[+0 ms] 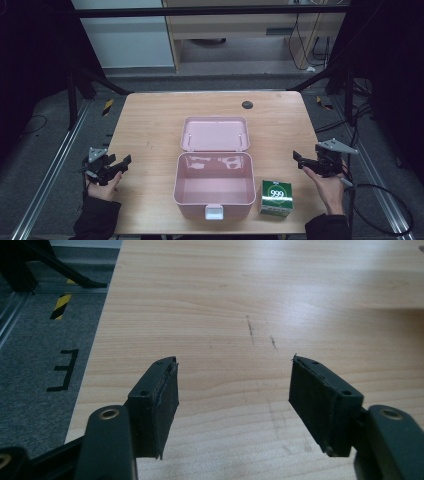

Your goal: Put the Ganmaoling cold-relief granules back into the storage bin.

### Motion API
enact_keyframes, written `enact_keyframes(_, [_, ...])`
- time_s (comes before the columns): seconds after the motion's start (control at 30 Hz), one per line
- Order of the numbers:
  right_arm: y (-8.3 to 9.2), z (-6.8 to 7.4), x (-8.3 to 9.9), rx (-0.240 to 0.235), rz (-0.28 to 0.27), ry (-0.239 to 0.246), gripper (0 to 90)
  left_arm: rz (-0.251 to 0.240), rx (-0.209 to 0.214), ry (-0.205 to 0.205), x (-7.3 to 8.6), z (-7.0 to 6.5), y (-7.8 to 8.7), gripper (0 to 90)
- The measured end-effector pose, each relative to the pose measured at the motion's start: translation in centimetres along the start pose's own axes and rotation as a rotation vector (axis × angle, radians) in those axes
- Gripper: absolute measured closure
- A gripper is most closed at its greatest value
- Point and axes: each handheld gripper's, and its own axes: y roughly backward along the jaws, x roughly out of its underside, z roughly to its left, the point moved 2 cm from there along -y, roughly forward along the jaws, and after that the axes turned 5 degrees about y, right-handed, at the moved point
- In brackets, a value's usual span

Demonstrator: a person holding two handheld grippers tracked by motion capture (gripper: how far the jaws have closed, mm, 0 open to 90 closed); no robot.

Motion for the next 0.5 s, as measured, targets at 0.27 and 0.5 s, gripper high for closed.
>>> enact_keyframes(0.27, [1.6,1.4,-2.1,-0.071,0.013,0.134,12.1,0.034,0.002,-0.029,0.4,-0.3,-0.3,35.7])
enact_keyframes(0.5, [2.8,3.3,-3.7,-0.158,0.055,0.224,12.2,0.055,0.001,-0.045,0.5,-0.4,-0.3,34.6])
